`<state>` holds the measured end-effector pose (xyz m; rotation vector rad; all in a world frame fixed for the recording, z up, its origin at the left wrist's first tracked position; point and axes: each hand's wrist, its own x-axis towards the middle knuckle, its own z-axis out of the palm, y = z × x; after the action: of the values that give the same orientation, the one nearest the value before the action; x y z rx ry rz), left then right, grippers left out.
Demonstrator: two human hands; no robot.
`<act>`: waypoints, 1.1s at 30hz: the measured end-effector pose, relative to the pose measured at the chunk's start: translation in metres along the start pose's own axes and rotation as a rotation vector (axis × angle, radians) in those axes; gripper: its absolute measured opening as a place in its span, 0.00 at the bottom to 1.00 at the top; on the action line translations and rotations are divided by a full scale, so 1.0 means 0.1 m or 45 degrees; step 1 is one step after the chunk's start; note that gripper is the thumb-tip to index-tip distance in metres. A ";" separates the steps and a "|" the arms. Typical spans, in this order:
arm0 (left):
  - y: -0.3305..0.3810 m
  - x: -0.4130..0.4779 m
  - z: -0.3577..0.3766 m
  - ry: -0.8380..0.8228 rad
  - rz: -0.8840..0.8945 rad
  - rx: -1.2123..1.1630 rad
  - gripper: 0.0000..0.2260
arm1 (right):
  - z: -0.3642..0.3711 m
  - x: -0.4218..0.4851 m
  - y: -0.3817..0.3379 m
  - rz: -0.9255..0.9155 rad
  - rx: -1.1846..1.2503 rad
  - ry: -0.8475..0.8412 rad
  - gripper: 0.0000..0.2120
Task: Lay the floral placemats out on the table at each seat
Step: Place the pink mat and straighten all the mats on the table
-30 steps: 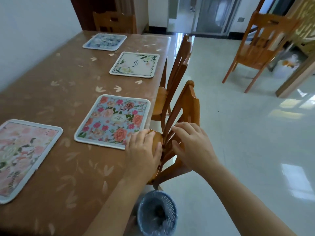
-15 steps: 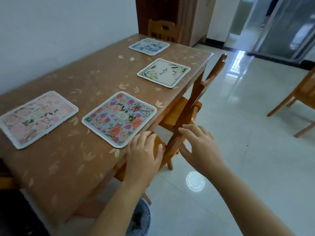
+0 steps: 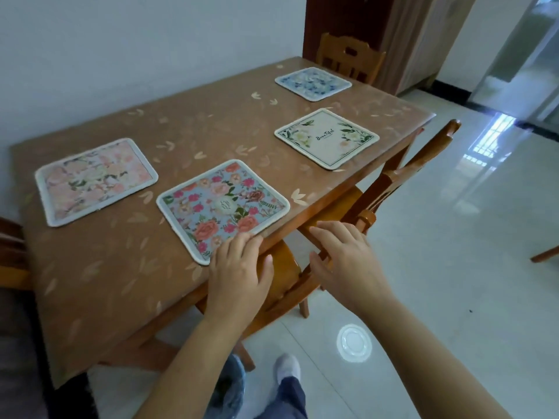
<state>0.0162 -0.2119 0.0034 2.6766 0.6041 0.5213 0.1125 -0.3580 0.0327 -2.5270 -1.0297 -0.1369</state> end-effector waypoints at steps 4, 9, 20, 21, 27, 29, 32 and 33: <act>-0.12 0.40 0.27 -0.001 -0.088 0.011 0.15 | 0.12 0.48 0.24 -0.071 -0.027 -0.066 0.16; -0.31 0.94 0.55 0.019 -0.210 0.037 0.15 | 0.34 1.21 0.40 -0.203 -0.087 -0.222 0.18; -0.79 1.25 0.98 0.010 -0.378 0.119 0.14 | 1.10 2.06 0.60 -0.437 -0.011 -0.453 0.16; -0.81 1.25 1.02 0.003 -0.380 0.137 0.14 | 1.18 2.10 0.63 -0.455 -0.019 -0.511 0.17; -0.99 1.17 1.31 -0.066 -0.498 0.126 0.14 | 1.66 2.32 0.78 -0.558 -0.053 -0.827 0.18; -1.07 1.13 1.40 -0.126 -0.569 0.043 0.14 | 1.77 2.35 0.84 -0.576 -0.045 -0.872 0.20; -1.12 1.06 1.50 -0.141 -0.621 0.019 0.12 | 1.91 2.37 0.92 -0.631 -0.038 -0.916 0.21; -1.13 1.05 1.52 -0.130 -0.622 0.020 0.11 | 1.94 2.37 0.93 -0.641 -0.029 -0.927 0.21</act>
<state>0.1301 -0.1050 -0.1466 2.4218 1.1839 0.2409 0.3362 -0.1857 -0.1185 -2.3030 -1.9248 0.6814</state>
